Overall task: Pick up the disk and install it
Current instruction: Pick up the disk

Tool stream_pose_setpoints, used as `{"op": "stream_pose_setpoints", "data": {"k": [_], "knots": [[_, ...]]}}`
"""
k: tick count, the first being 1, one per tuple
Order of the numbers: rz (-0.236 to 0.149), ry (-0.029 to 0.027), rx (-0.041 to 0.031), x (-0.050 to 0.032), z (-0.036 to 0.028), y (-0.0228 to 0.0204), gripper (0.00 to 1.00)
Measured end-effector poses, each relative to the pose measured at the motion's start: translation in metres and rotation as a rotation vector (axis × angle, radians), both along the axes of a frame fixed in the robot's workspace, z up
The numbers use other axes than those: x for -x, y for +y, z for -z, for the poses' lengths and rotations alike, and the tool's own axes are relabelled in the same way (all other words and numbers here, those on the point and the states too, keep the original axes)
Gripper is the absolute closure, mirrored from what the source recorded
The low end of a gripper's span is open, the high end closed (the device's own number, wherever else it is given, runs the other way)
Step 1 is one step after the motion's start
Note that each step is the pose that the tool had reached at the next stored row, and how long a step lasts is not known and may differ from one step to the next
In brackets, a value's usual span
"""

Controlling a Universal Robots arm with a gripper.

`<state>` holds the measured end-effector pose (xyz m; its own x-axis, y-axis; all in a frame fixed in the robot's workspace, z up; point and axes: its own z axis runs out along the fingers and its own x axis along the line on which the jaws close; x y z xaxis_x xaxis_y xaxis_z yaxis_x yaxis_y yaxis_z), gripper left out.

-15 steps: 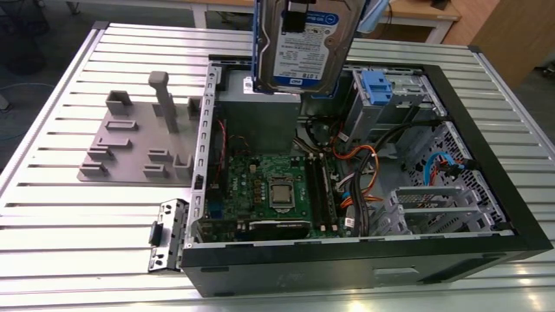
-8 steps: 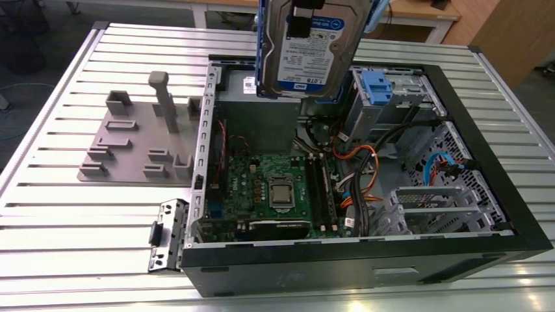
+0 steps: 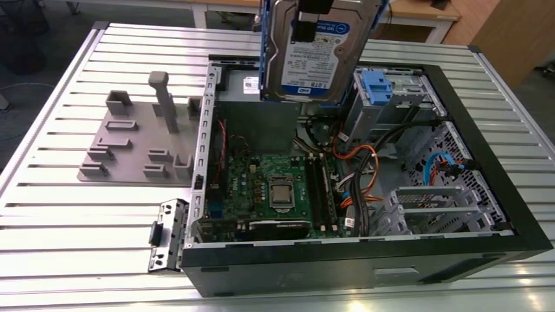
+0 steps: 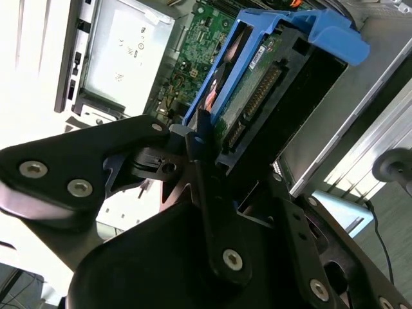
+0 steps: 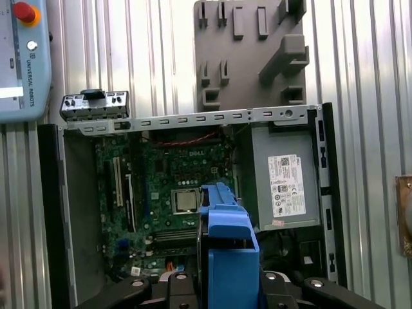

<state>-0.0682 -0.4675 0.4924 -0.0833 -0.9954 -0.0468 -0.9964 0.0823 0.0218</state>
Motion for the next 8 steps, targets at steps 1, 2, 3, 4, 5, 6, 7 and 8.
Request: {"op": "stream_pose_setpoints", "data": {"k": [1,2,3,4,5,6,7,8], "knots": [[0.000,0.0000,0.0000,-0.0008,0.0000,-0.0009,0.64],[0.000,0.0000,0.0000,-0.0016,0.0001,-0.0019,0.64],[0.000,0.0000,-0.0001,-0.0027,0.0002,-0.0029,0.64],[0.000,0.0000,0.0000,-0.0039,0.0002,-0.0040,0.64],[0.000,0.0001,0.0000,-0.0051,0.0003,-0.0053,0.64],[0.000,0.0001,0.0000,-0.0061,0.0004,-0.0066,0.64],[0.000,0.0001,0.0000,-0.0070,0.0004,-0.0081,0.64],[0.000,0.0001,-0.0001,-0.0079,0.0006,-0.0096,0.64]]}}
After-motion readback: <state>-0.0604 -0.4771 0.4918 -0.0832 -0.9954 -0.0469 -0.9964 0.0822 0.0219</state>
